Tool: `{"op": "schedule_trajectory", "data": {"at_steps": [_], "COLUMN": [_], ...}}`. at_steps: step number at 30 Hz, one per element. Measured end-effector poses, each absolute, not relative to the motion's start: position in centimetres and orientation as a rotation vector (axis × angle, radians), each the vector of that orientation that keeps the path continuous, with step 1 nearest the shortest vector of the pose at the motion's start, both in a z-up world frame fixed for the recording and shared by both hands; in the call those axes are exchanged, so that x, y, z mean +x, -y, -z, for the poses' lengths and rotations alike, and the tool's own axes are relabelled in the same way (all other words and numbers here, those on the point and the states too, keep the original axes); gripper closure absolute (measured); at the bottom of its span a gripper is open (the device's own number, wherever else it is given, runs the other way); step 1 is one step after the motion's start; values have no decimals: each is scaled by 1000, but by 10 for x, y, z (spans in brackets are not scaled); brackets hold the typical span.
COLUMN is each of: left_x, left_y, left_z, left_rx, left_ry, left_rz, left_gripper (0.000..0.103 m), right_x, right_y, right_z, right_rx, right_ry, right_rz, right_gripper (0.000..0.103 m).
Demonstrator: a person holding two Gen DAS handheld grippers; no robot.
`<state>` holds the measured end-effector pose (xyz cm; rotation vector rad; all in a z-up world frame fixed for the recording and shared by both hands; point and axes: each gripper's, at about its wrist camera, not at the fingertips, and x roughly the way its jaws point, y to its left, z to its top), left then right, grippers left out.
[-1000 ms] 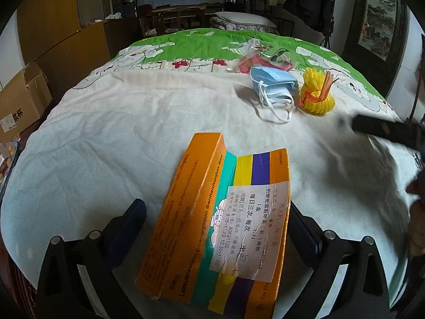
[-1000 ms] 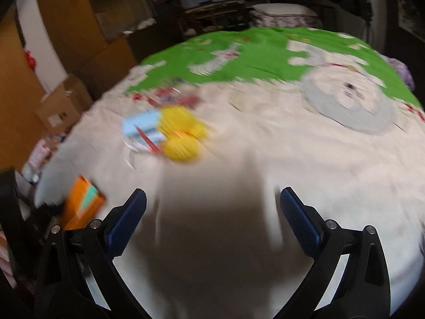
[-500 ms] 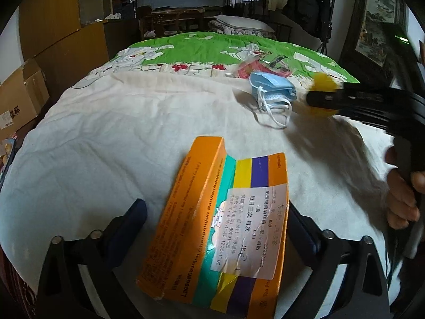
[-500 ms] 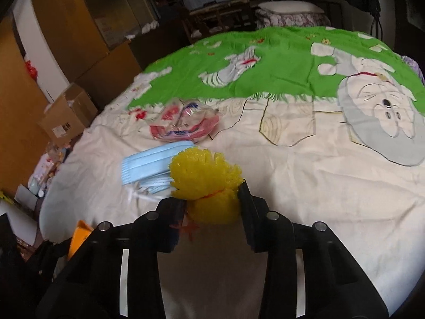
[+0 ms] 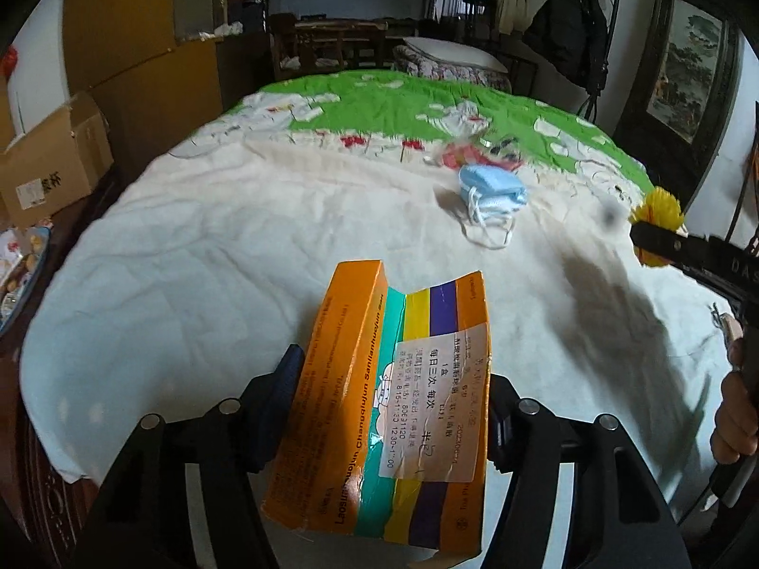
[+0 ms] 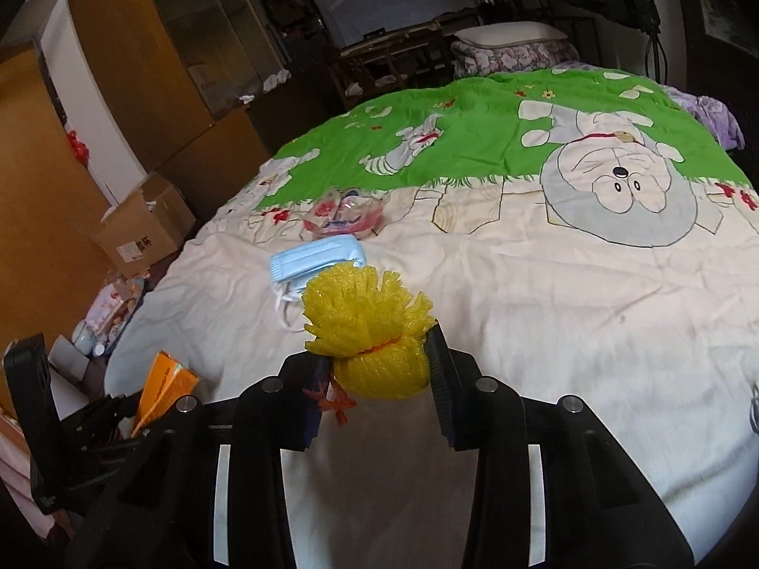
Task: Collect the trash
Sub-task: 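Carry the box and mesh net to the red wastebasket and open both tools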
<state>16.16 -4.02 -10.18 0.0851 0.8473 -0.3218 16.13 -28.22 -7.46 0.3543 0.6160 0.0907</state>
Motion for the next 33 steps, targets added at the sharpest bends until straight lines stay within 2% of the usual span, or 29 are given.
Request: {"op": "schedule_trajectory", "data": {"at_steps": [19, 25, 33], "left_x": [72, 52, 39], "left_y": [1, -48, -145], "left_z": [24, 21, 47], "left_rx": [63, 32, -55], "left_ry": [-665, -664, -751], "left_rz": [269, 190, 27], "left_gripper": [38, 38, 38], "right_x": [73, 63, 74], "right_y": [243, 203, 140], "right_z": [21, 12, 17], "right_rx": [327, 277, 214], "right_ry": [-473, -471, -550], "right_rz": [-217, -297, -412], "right_gripper": [62, 62, 62]}}
